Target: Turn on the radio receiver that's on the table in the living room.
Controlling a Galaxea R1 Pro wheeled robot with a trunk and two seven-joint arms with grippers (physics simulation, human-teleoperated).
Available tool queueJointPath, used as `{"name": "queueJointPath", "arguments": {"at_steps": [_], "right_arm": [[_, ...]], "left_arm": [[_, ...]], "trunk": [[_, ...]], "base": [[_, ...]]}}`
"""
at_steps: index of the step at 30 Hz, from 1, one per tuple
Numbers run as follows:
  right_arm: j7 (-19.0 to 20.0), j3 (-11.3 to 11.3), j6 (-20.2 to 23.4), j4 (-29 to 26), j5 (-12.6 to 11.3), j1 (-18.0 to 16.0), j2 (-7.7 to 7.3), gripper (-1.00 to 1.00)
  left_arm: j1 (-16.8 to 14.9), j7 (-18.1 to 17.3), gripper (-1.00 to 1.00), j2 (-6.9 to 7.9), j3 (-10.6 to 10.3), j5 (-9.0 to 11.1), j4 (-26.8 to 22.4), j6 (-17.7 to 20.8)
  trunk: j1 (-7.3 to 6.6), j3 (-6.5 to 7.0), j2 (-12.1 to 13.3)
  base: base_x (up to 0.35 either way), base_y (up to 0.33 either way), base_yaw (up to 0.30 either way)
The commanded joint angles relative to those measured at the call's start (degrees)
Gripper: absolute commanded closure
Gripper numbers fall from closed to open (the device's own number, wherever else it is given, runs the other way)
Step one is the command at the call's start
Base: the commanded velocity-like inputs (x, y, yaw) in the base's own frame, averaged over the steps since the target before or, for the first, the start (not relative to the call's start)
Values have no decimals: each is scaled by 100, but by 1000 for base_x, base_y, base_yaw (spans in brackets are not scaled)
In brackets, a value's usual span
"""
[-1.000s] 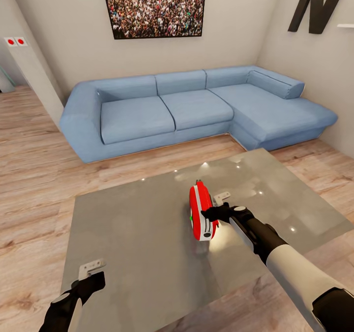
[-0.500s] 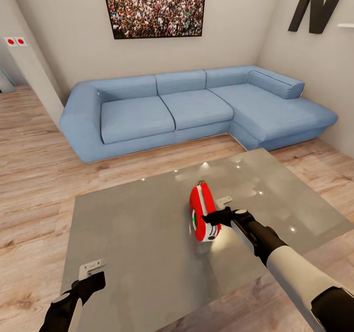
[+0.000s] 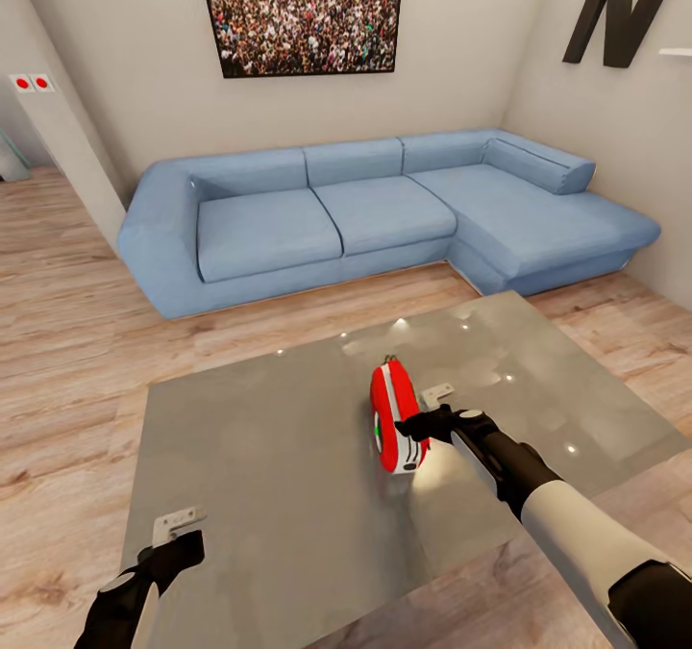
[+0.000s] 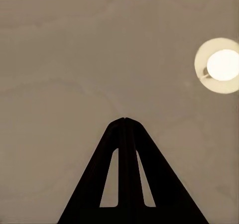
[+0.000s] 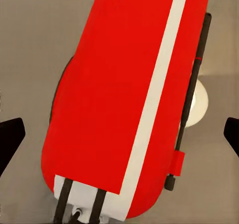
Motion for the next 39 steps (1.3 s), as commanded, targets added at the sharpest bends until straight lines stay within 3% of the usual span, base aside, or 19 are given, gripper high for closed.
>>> {"name": "queueJointPath", "arguments": {"at_steps": [1, 25, 39], "right_arm": [[-2, 2, 0, 0, 0, 0, 2, -100], [-88, 5, -29, 0, 17, 0, 7, -100], [-105, -3, -34, 164, 17, 0, 1, -100]], "left_arm": [[0, 0, 100, 2, -1, -1, 3, 0], [-1, -5, 100, 111, 7, -1, 9, 14], [-1, 0, 100, 112, 0, -7, 58, 10]], "trunk": [[-23, 19, 42], [-550, 449, 1004], [-857, 701, 1566]], "base": [[0, 0, 0], [-2, -2, 0], [-237, -153, 0]]}}
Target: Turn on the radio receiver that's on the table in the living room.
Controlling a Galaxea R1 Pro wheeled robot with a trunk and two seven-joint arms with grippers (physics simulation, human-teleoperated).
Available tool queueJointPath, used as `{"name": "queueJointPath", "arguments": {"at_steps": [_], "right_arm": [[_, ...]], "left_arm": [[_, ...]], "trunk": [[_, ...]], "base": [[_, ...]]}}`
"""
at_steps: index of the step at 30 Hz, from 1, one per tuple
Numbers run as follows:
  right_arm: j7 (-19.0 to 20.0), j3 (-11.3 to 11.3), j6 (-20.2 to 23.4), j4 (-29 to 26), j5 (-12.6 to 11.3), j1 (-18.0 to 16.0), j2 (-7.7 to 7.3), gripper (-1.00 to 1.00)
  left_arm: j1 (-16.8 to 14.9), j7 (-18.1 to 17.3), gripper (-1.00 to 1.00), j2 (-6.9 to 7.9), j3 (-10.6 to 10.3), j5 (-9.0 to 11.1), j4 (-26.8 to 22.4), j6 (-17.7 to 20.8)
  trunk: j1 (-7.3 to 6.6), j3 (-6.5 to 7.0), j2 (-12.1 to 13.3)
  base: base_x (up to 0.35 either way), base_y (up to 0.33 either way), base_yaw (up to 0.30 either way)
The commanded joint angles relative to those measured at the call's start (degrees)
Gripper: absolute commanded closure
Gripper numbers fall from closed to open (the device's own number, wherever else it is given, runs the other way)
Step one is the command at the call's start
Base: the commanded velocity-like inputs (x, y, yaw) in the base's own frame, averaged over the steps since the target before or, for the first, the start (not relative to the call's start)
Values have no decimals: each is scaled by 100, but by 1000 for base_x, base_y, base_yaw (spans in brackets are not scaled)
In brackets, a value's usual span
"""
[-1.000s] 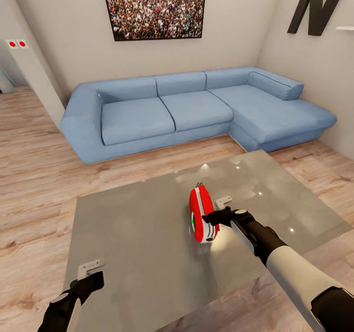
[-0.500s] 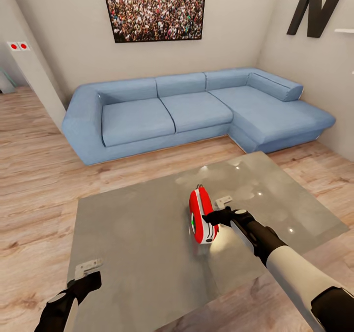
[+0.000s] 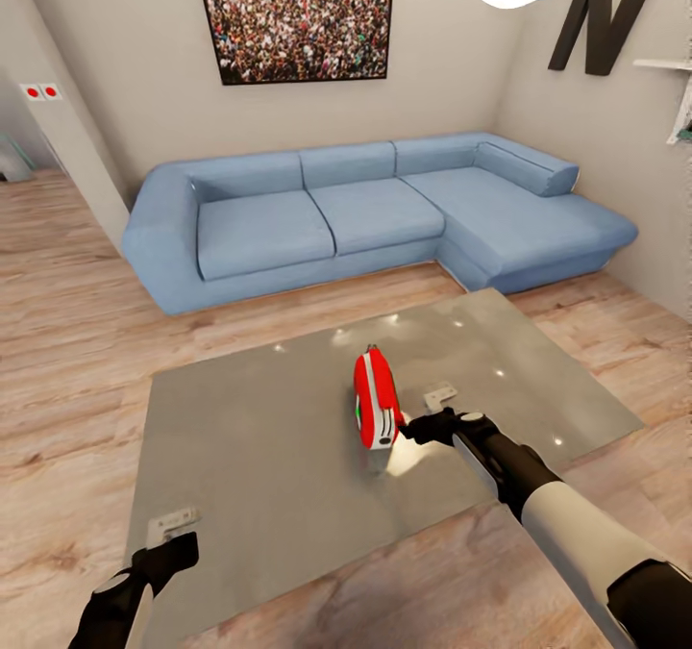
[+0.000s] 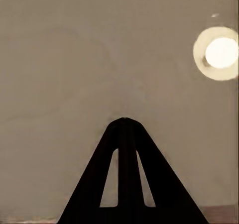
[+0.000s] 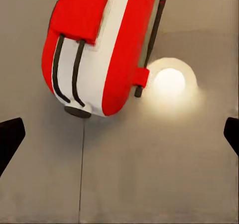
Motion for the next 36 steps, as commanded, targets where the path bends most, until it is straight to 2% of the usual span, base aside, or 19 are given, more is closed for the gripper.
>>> {"name": "queueJointPath", "arguments": {"at_steps": [1, 5, 8, 11, 13, 14, 15, 18, 21, 24, 26, 28, 31, 36], "right_arm": [[0, 3, -3, 55, -1, 0, 0, -100], [1, 7, -67, 367, -1, 0, 4, -100], [6, 15, -320, 817, 1, 0, 29, -100], [5, 13, -744, 1429, 14, 0, 66, -100], [7, 10, -1218, 2044, 22, 0, 74, -100], [7, 10, -1326, 2178, 23, 0, 77, -100], [10, 9, -1811, 2774, 24, 9, 91, -100], [38, 8, -2282, 3510, 27, 77, 154, -100], [32, 8, -2588, 3848, 60, 497, 186, -100], [12, 8, -2688, 3900, 68, 1057, 198, -100], [9, 5, -2702, 3911, 42, 1392, 198, -100], [9, 1, -2709, 3915, 37, 1769, 200, -100], [8, -2, -2811, 3916, 23, 2078, 201, -100], [4, -20, -2951, 3916, 7, 2357, 226, -100]], "left_arm": [[0, 0, 100, 0, -4, 2, 39, -2], [-1, 0, 100, 7, -3, 5, 146, -11], [-1, -5, 100, 5, -8, 9, 181, -16], [-1, -8, 100, -1, -10, 11, 381, -142], [-1, -8, 100, 18, 34, 5, 718, -374], [-1, -9, 100, 34, 41, 3, 818, -425], [0, -9, 100, 199, 51, 3, 1372, -686], [1, -12, 100, 459, 54, 5, 2315, -1274], [0, -9, 100, 732, 61, 4, 3666, -2285], [-1, -6, 100, 968, 61, -2, 4565, -3018], [2, -2, 100, 1099, 49, -2, 4990, -3288], [5, -1, 100, 1186, 31, -7, 5365, -3397], [12, 0, 100, 1284, 20, -10, 5686, -3442], [29, -7, 100, 1339, -14, -40, 6002, -3488]], "trunk": [[-23, 19, 42], [-111, 90, 202], [-176, 144, 322], [-242, 198, 443], [-286, 234, 523], [-308, 252, 563], [-330, 270, 603], [-396, 324, 723], [-462, 378, 844], [-528, 432, 964], [-572, 467, 1044], [-616, 503, 1124], [-682, 557, 1245], [-791, 647, 1445]], "base": [[-272, -172, 0], [-272, -173, 0], [-273, -174, 0], [-272, -176, 0], [-214, -173, 0], [-144, -124, 0], [-59, -51, 0], [-26, -22, 0], [-5, -4, 0], [-1, 0, 0], [0, 0, 0], [0, 0, 0], [0, 0, 0], [0, 0, 0]]}}
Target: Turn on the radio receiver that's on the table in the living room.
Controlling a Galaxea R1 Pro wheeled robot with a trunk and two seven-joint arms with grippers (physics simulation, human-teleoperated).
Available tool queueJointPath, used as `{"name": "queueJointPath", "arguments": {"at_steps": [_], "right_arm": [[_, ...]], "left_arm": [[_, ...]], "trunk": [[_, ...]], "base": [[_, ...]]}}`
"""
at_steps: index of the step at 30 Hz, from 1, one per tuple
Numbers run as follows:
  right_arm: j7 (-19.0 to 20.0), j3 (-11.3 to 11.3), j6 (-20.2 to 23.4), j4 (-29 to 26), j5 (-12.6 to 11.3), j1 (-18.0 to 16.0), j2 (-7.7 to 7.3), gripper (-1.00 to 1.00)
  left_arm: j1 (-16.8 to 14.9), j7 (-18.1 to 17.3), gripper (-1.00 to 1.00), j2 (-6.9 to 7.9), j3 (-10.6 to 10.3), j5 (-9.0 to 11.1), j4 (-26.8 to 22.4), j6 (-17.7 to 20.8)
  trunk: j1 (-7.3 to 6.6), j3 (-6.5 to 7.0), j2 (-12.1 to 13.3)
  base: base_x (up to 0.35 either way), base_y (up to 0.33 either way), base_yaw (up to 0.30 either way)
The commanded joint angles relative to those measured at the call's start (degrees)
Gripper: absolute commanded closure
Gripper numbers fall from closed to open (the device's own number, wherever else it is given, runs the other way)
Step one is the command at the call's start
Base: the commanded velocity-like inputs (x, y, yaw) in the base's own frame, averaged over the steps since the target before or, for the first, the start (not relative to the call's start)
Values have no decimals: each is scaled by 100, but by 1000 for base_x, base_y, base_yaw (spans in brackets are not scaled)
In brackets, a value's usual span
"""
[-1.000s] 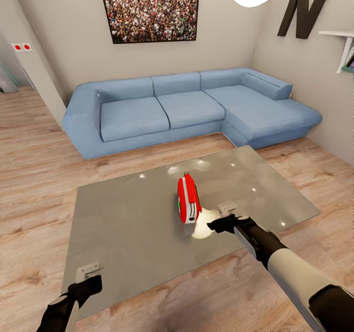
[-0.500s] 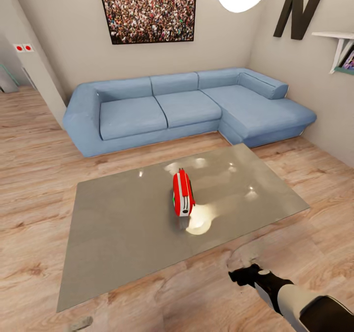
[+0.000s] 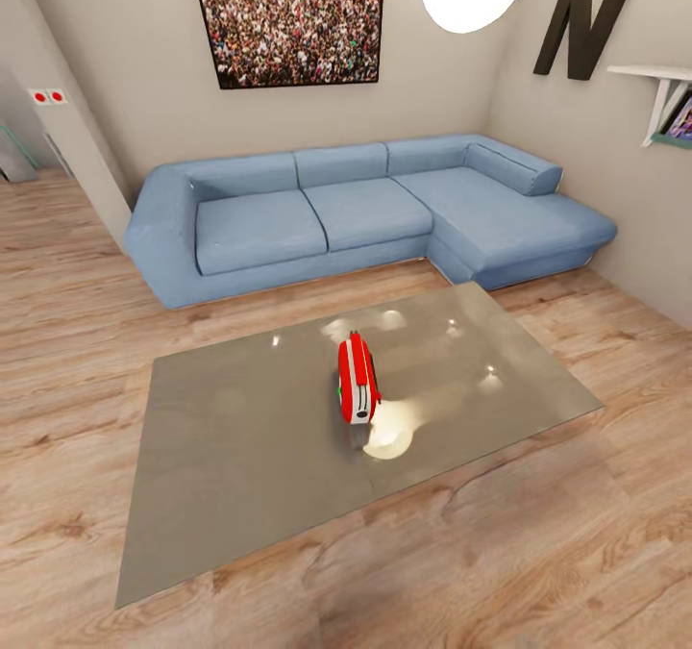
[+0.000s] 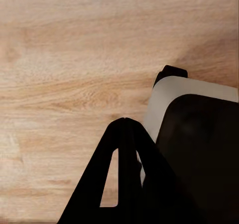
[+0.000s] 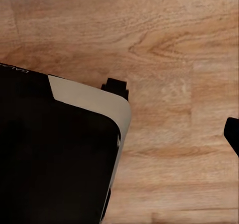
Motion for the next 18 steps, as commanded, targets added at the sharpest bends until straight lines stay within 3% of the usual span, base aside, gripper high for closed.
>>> {"name": "queueJointPath", "arguments": {"at_steps": [1, 7, 11, 14, 17, 18], "right_arm": [[-3, -3, -5, 0, -2, 12, 9, -100], [-5, 0, 20, 1, -4, 35, 109, -100], [-5, 6, 31, 15, 4, 39, 110, -100], [-5, 14, 36, 17, 8, 40, 109, -100], [-5, 12, 37, 17, 9, 41, 108, -100], [-5, 13, 37, 17, 9, 41, 108, -100]], "left_arm": [[2, -4, 100, -1, -48, -55, 38, -47], [7, -10, 100, -62, -277, -787, 191, -294], [9, 7, 100, -99, -285, -849, 250, -289], [17, -1, 100, -379, -287, -851, 489, -266], [45, 4, 100, -777, -287, -851, 541, -248], [47, 5, 100, -812, -287, -851, 543, -249]], "trunk": [[-23, 19, 42], [-110, 91, 202], [-110, 91, 202], [-110, 91, 202], [-110, 91, 202], [-110, 91, 202]], "base": [[0, 0, 0], [0, 0, 0], [0, 0, 0], [0, 0, 0], [0, 0, 0], [0, 0, 0]]}}
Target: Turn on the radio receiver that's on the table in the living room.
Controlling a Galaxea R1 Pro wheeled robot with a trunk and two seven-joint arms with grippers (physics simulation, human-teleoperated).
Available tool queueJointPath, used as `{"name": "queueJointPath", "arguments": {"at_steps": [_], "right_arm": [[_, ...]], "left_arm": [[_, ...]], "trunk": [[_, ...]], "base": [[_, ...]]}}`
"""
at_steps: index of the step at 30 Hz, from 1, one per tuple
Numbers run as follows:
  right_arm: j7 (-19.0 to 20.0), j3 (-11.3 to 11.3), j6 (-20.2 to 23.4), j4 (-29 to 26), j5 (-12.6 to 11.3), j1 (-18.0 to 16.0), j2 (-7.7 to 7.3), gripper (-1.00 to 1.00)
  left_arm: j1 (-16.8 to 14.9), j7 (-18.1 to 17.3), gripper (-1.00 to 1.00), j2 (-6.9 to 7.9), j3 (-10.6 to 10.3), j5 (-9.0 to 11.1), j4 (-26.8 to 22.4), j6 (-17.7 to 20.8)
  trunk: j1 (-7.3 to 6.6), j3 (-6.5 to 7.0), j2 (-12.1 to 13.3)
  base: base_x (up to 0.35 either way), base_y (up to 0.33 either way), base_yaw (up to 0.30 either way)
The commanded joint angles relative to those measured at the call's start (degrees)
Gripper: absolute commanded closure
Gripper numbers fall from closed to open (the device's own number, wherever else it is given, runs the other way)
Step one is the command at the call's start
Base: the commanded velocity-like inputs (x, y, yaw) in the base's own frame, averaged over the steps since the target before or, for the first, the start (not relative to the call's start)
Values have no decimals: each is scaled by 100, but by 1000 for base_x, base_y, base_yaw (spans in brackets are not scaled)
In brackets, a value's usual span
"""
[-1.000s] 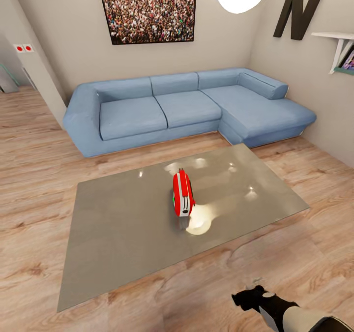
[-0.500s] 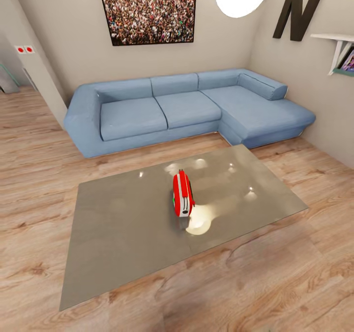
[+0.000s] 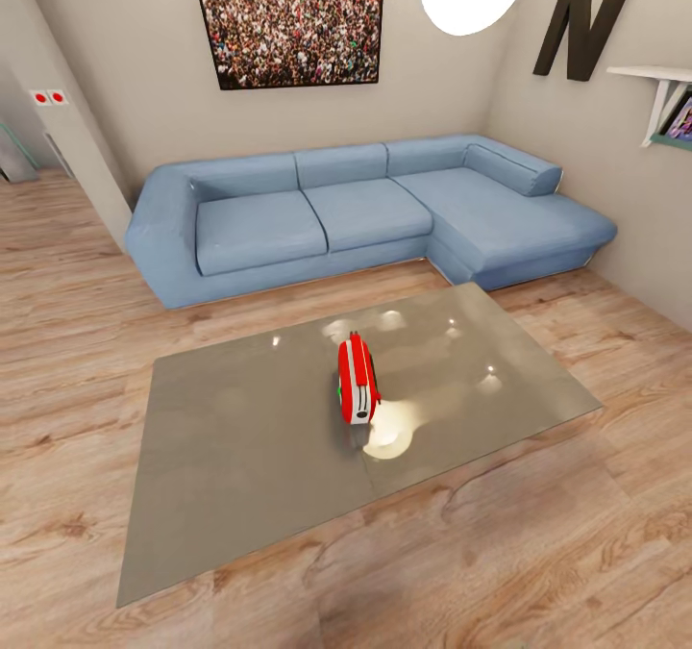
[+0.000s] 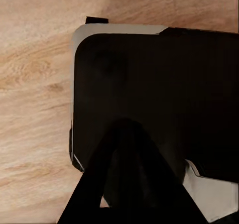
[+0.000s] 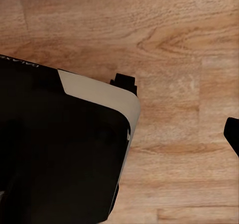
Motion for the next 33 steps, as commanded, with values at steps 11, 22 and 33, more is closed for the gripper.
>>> {"name": "queueJointPath", "arguments": {"at_steps": [11, 22, 33], "right_arm": [[0, 1, -2, 0, 0, -1, 0, -100], [0, 0, 1, 0, 0, -2, 0, -100], [0, -1, 1, 0, 0, -2, 0, -100]], "left_arm": [[7, 0, 100, -173, 3, 9, 8, -6], [9, -8, 100, -392, 10, 22, 7, -5], [9, 2, 100, -477, 11, 20, 8, -4]], "trunk": [[0, 0, 0], [0, 0, 0], [0, 0, 0]], "base": [[0, 0, 0], [0, 0, 0], [0, 0, 0]]}}
